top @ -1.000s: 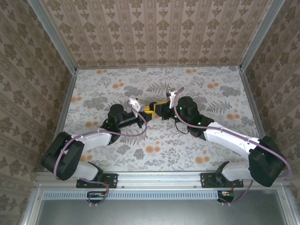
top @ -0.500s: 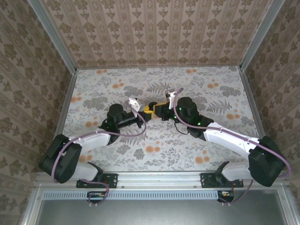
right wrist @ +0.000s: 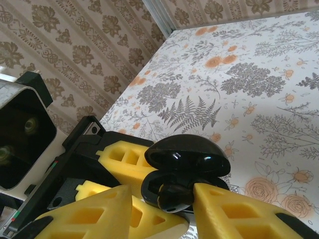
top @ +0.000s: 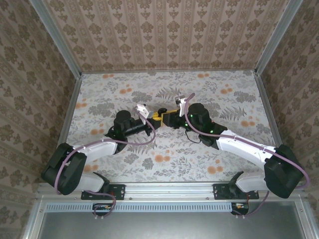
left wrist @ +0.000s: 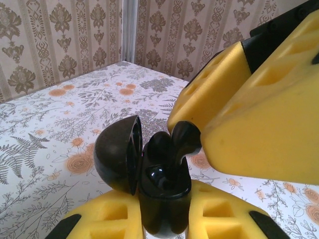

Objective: Insert the wireless bluetooth earbuds into the charging case

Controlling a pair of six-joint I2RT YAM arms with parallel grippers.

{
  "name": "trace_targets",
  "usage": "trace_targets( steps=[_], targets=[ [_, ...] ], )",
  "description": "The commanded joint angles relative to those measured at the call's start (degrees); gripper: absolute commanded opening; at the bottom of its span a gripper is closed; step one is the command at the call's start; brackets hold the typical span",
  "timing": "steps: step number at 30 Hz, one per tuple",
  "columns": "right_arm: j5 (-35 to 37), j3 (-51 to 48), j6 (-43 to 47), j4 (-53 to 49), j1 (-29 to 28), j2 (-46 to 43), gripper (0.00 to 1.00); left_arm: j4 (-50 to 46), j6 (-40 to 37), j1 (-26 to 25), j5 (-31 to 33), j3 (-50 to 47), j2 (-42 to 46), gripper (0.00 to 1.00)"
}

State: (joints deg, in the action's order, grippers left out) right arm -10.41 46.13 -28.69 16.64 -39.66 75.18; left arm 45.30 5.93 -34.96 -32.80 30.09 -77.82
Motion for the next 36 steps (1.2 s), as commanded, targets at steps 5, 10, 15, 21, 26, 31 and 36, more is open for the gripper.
trace_targets(
  steps=[5, 10, 15, 21, 26, 31, 36],
  targets=[
    [0.0, 0.9, -1.5, -1.7, -0.3, -0.1, 0.45, 3.1, -1.2, -0.4, -0.5, 1.6, 1.6, 0.10],
    [-0.1, 1.5, -1.6, -1.9, -0.3, -0.5, 0.49, 3.0, -1.3, -0.4, -0.6, 1.8, 1.5, 0.10],
    [0.4, 2.2, -1.9, -2.5, -0.3, -1.5, 0.53, 3.0, -1.2, -0.4, -0.6, 1.7, 1.6, 0.10],
    [0.7, 2.5, -2.0, -2.8, 0.2, -2.8, 0.55, 3.0, -1.3, -0.3, -0.5, 1.8, 1.7, 0.10],
    [-0.3, 2.8, -2.2, -2.7, 0.5, -3.5, 0.56, 2.9, -1.4, -0.4, -0.6, 1.9, 1.5, 0.10],
    [-2.5, 3.5, -2.4, -2.3, 1.0, -4.0, 0.56, 2.8, -1.4, -0.4, -0.8, 2.2, 1.4, 0.10],
    [-4.3, 4.4, -2.5, -2.4, 1.4, -4.2, 0.56, 2.7, -1.3, -0.4, -0.8, 2.3, 1.4, 0.10]
  ],
)
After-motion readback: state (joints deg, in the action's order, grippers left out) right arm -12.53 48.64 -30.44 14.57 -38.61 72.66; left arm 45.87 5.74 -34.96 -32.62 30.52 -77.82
